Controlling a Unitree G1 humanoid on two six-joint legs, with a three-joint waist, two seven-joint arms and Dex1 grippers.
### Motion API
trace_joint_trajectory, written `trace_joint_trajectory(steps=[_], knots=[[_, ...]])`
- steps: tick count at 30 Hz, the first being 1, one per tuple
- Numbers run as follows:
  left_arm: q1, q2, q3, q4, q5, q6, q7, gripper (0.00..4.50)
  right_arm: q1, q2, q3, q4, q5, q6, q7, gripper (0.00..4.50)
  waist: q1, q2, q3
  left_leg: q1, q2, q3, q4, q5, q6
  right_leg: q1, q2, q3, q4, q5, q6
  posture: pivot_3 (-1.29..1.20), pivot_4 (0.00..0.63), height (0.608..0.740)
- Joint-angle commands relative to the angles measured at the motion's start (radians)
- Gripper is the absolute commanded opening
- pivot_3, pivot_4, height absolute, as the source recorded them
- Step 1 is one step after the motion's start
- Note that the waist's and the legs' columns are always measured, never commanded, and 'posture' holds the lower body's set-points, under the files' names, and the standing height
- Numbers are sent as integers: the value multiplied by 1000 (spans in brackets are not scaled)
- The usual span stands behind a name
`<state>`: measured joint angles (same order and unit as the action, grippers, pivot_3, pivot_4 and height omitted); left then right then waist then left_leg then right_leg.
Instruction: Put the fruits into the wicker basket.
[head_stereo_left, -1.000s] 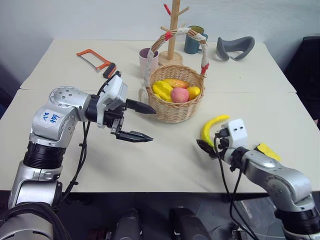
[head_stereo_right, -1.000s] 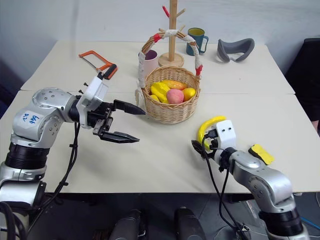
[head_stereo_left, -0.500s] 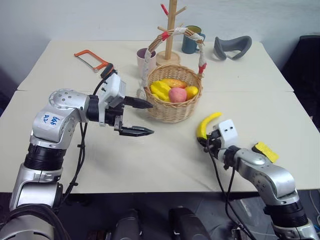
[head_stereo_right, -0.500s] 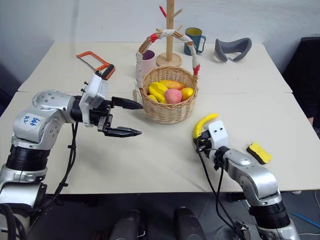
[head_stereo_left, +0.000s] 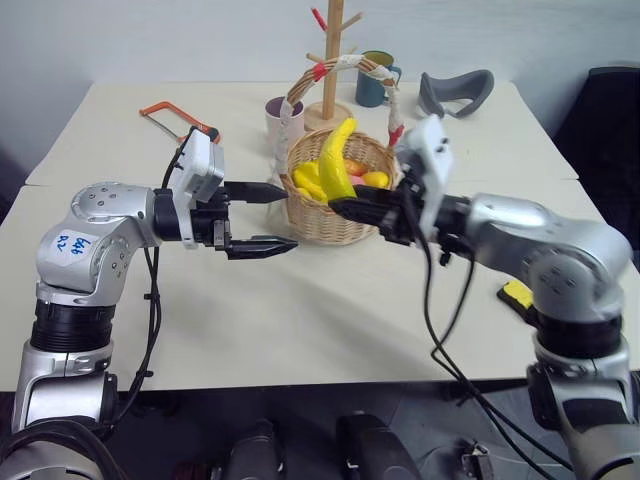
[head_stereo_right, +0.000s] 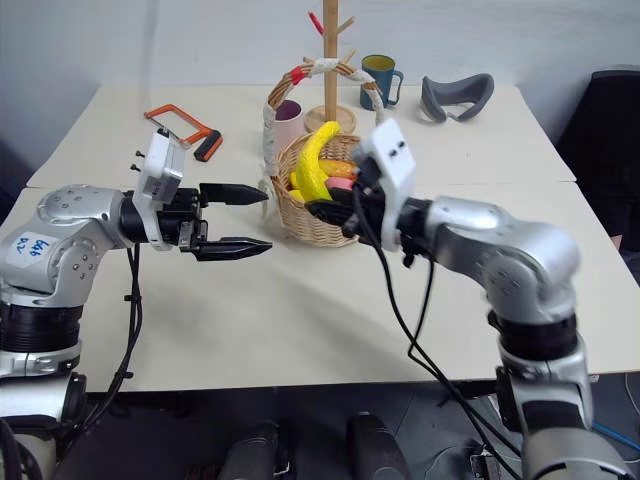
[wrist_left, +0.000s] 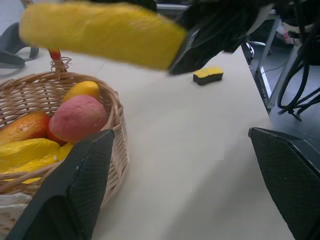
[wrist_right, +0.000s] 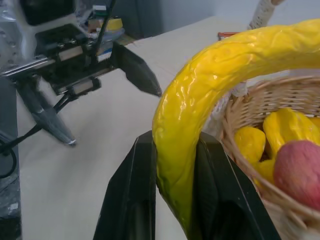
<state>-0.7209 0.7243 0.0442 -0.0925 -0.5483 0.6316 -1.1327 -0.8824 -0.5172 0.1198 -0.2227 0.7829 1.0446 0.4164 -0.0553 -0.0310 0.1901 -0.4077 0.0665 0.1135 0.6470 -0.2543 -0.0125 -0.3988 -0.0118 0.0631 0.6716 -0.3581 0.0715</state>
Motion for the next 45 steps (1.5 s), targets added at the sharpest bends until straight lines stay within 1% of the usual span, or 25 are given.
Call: trace_joint_trajectory(steps=[1,2,4,6,7,8,10,12,14,15,16,18,20,22,26,29,35,38,41,45], knots=[[0,4,37,-42,-19,-15,22,4500,-136,67,75,272,-184,-123,13,602,-2,0,0,-1,0,1,1,0,0,-1,0,0,0,0,0,0,150,740],[2,3,40,-46,-21,-13,26,4500,-163,85,79,331,-215,-152,18,602,-3,0,0,-2,0,2,1,0,0,-3,-1,1,1,0,0,0,150,740],[10,2,47,-58,-28,-9,32,4500,-202,116,74,417,-273,-230,34,1316,-1,0,0,-6,-1,4,1,1,-2,-10,-1,3,4,0,0,0,150,740],[18,4,53,-67,-32,-6,39,4500,-225,141,56,466,-312,-300,41,1831,-3,0,0,-12,0,3,3,2,-3,-16,-1,2,6,0,0,0,150,740],[24,5,57,-70,-33,-5,43,4500,-222,145,41,448,-310,-305,52,2275,-4,0,0,-15,0,3,3,2,-3,-19,-1,3,8,0,0,0,150,740],[30,6,61,-74,-34,-4,48,4500,-212,142,29,415,-304,-303,64,2494,-4,0,0,-15,0,3,3,2,-3,-19,-1,3,8,0,0,0,150,740],[40,9,67,-81,-37,-2,56,4500,-177,122,2,319,-281,-265,80,3230,-4,0,0,-15,0,3,2,2,-3,-19,-1,3,9,0,0,0,150,740],[46,13,71,-87,-43,0,60,4500,-148,108,-24,246,-267,-225,82,3865,-4,0,0,-15,0,3,2,2,-3,-19,-1,2,9,0,0,0,150,740],[47,14,78,-88,-46,4,69,4500,-60,48,-125,92,-210,-152,70,3865,-3,0,0,-15,0,3,3,2,-4,-19,-1,2,9,0,0,0,150,740],[46,13,80,-87,-48,6,74,4500,-19,19,-159,39,-206,-144,66,3865,3,0,0,-15,0,3,3,2,-4,-19,-1,2,8,0,0,0,150,740],[43,11,82,-84,-51,8,79,4500,14,-4,-182,8,-215,-152,60,3865,4,0,0,-15,0,1,3,2,-4,-17,-1,1,8,0,0,0,150,740],[36,7,81,-79,-52,9,86,4500,37,-16,-217,18,-242,-167,22,3865,2,0,0,-15,-1,1,4,2,-4,-16,-2,0,7,0,0,0,150,740],[24,-1,72,-75,-50,9,93,4500,25,-12,-230,98,-293,-208,-23,3865,-3,0,0,-13,-1,1,4,3,-3,-15,-2,0,7,0,1,0,150,740],[12,-8,63,-68,-47,5,95,4500,-5,6,-222,180,-334,-260,-36,3865,-8,0,0,-12,-1,3,4,4,-4,-15,-1,1,8,1,1,0,150,740],[-17,-15,53,-46,-42,-3,95,4500,-96,91,-186,389,-400,-384,-35,3865,-26,0,0,-10,1,3,1,6,-7,-16,2,2,9,0,0,0,150,740],[-27,-20,48,-40,-38,-8,95,4500,-189,155,-164,596,-465,-500,-31,3865,-34,0,0,-10,1,4,0,6,-8,-17,2,3,10,0,0,0,150,740],[-21,-23,54,-58,-43,-7,109,4500,-368,215,-170,996,-546,-711,-14,3865,-33,0,0,-13,0,4,1,6,-8,-20,1,2,11,0,-1,0,150,740],[-3,-19,66,-82,-51,1,126,4500,-412,220,-181,1141,-578,-793,-20,3238,-32,0,0,-13,0,4,1,6,-8,-20,1,2,11,0,-1,0,150,740],[10,-14,75,-98,-60,7,133,4500,-425,224,-188,1180,-591,-834,-11,2197,-31,0,0,-13,0,4,1,6,-8,-20,0,2,11,0,-1,0,150,740],[13,-15,74,-100,-62,6,137,4500,-416,220,-186,1164,-610,-865,-5,880,-32,0,0,-13,0,4,1,6,-8,-20,0,2,12,0,-1,0,150,740]])
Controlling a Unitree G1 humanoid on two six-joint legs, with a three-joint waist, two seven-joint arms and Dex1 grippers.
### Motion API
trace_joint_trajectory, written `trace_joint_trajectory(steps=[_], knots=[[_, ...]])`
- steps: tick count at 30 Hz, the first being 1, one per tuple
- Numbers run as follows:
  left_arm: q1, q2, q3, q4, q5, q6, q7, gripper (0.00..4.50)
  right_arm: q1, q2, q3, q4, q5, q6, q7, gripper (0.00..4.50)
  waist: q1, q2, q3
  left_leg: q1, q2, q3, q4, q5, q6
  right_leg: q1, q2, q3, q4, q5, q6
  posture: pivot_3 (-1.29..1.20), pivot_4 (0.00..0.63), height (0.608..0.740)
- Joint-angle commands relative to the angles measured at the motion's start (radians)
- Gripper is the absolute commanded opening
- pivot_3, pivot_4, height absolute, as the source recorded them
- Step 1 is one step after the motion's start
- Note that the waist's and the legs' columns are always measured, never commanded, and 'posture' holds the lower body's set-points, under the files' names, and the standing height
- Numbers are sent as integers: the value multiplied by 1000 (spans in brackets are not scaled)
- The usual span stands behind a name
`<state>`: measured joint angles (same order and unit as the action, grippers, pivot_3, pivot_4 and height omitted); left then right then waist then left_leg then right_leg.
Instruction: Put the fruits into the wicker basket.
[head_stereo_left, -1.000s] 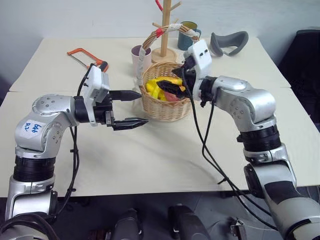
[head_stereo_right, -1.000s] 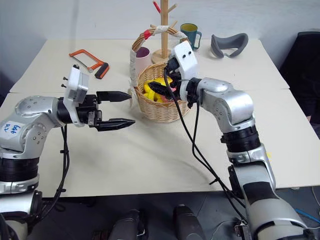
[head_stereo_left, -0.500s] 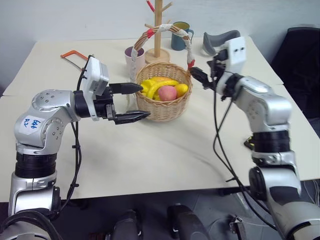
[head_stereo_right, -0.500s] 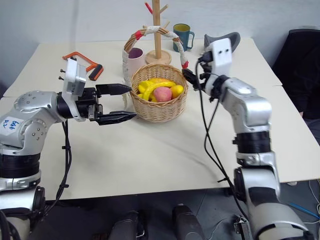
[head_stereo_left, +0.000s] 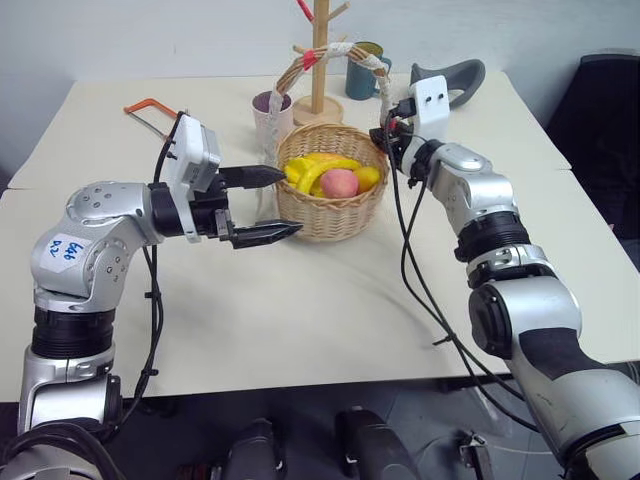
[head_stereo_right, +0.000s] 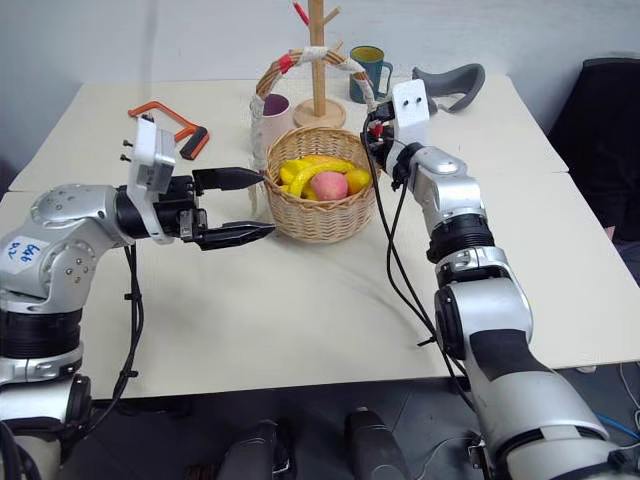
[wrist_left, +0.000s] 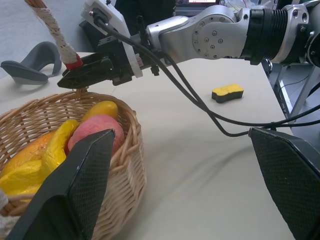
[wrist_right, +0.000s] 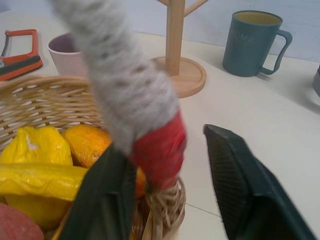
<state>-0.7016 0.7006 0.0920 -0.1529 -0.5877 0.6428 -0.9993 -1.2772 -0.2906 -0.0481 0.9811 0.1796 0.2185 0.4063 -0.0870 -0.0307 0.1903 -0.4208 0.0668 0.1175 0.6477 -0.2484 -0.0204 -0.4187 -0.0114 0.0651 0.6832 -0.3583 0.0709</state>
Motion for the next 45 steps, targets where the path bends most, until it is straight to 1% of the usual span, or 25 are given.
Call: trace_joint_trajectory(steps=[1,2,3,7,9,11,13,16,18,20,23,25,26,28,29,30,33,35,36,39,40,41,42,43,45], knots=[[-9,5,23,-37,-23,-5,5,4500,-11,-11,-20,-64,-7,-37,8,538,0,0,0,0,0,0,0,0,0,0,0,0,0,0,0,0,150,740],[-11,2,21,-36,-24,-6,5,4500,-2,-16,-21,-89,-8,-31,10,274,-1,0,0,0,0,0,0,0,0,0,0,0,0,0,0,0,150,740],[-15,-2,18,-34,-25,-6,5,4500,14,-25,-23,-133,-7,-18,14,190,0,0,0,0,0,0,0,0,0,0,0,0,0,0,0,0,150,740],[-31,-23,7,-27,-35,-2,-2,4500,112,-85,-34,-391,1,81,20,191,4,0,0,-1,0,-1,0,0,0,0,0,-1,5,0,0,0,150,740],[-42,-37,-1,-16,-42,0,-9,4500,200,-161,-75,-589,25,180,27,191,9,0,0,-1,0,-1,0,0,0,0,-1,-1,5,0,0,0,150,740],[-54,-52,-5,-3,-54,2,-17,4500,302,-254,-141,-771,50,276,28,191,24,0,0,-2,-1,-2,1,0,0,0,-2,-2,5,0,0,0,150,740],[-63,-63,-11,11,-58,0,-28,4500,396,-339,-211,-887,61,338,20,191,37,1,0,-2,-1,-3,1,0,0,0,-2,-2,4,0,0,0,150,740],[-73,-79,-29,36,-49,-14,-42,4500,505,-423,-294,-930,49,378,-12,191,40,1,0,-1,-1,-2,2,0,0,1,-1,-2,-1,0,0,0,150,740],[-79,-94,-42,49,-41,-26,-49,4500,559,-453,-317,-906,26,350,-30,191,32,1,0,2,-1,-1,2,0,0,4,0,-1,-2,0,0,0,150,740],[-88,-108,-53,59,-34,-35,-53,4500,597,-460,-334,-868,9,323,-55,191,25,1,0,6,0,2,1,0,0,6,2,3,-2,0,0,0,150,740],[-103,-120,-61,74,-35,-40,-61,4500,638,-435,-350,-837,15,306,-74,191,12,1,0,13,0,6,-4,1,-2,9,4,8,-1,0,0,0,150,740],[-111,-121,-64,84,-34,-43,-67,4500,656,-412,-363,-835,47,305,-62,927,3,1,0,15,0,6,-5,1,-2,9,4,11,-1,0,0,0,150,740],[-114,-121,-66,92,-32,-47,-72,4500,665,-402,-363,-844,59,309,-55,1178,1,1,0,15,0,6,-5,1,-3,9,5,11,-1,0,0,0,150,740],[-116,-122,-67,98,-28,-50,-79,4500,689,-401,-365,-878,65,320,-54,1809,2,1,0,15,0,6,-6,1,-3,9,5,11,-1,0,0,0,150,740],[-117,-121,-66,101,-28,-50,-83,4500,705,-406,-378,-911,79,339,-52,2206,3,2,0,15,0,6,-6,1,-3,9,5,12,-1,0,0,0,150,740],[-118,-121,-65,102,-29,-50,-85,4500,727,-414,-395,-962,96,369,-50,2501,4,2,0,15,0,6,-5,1,-3,9,5,12,-1,0,0,0,150,740],[-116,-116,-59,106,-37,-47,-94,4500,825,-462,-457,-1114,143,455,-13,3597,8,2,0,14,0,6,-5,1,-3,9,4,12,-1,0,1,0,150,740],[-113,-111,-55,118,-37,-52,-107,4500,957,-531,-529,-1241,171,537,53,4290,22,2,0,14,0,5,-6,1,-3,9,4,12,-1,-1,1,0,150,740],[-113,-106,-54,127,-34,-56,-115,4500,1036,-574,-580,-1311,187,579,103,4437,31,2,0,14,0,5,-6,1,-3,9,4,12,-2,-1,2,0,150,740],[-114,-89,-51,155,-30,-66,-142,4500,1188,-653,-760,-1445,276,720,214,4437,37,2,0,15,-1,4,-5,1,-3,11,4,12,-4,-1,2,0,150,740],[-118,-79,-50,170,-28,-71,-156,4500,1247,-681,-865,-1468,316,781,287,4437,37,2,0,15,-1,4,-5,1,-2,12,4,12,-4,-1,3,0,150,740],[-119,-74,-50,178,-27,-74,-164,4500,1292,-700,-940,-1480,343,820,339,4437,37,1,1,15,-1,4,-4,0,-2,13,4,12,-4,-1,3,0,150,740],[-124,-61,-48,198,-25,-81,-186,4500,1365,-723,-1064,-1488,394,906,434,4437,36,2,1,17,-1,3,-3,0,-1,16,5,12,-5,-1,4,0,150,740],[-127,-53,-47,210,-22,-87,-201,4500,1424,-735,-1157,-1489,432,964,505,4437,36,1,1,18,-1,2,-3,0,-1,19,5,11,-7,-1,4,0,150,740],[-133,-34,-44,238,-26,-98,-239,4500,1544,-735,-1295,-1490,465,1000,610,4437,36,1,1,22,-1,0,-4,-2,0,25,5,9,-12,-1,4,0,150,740]])
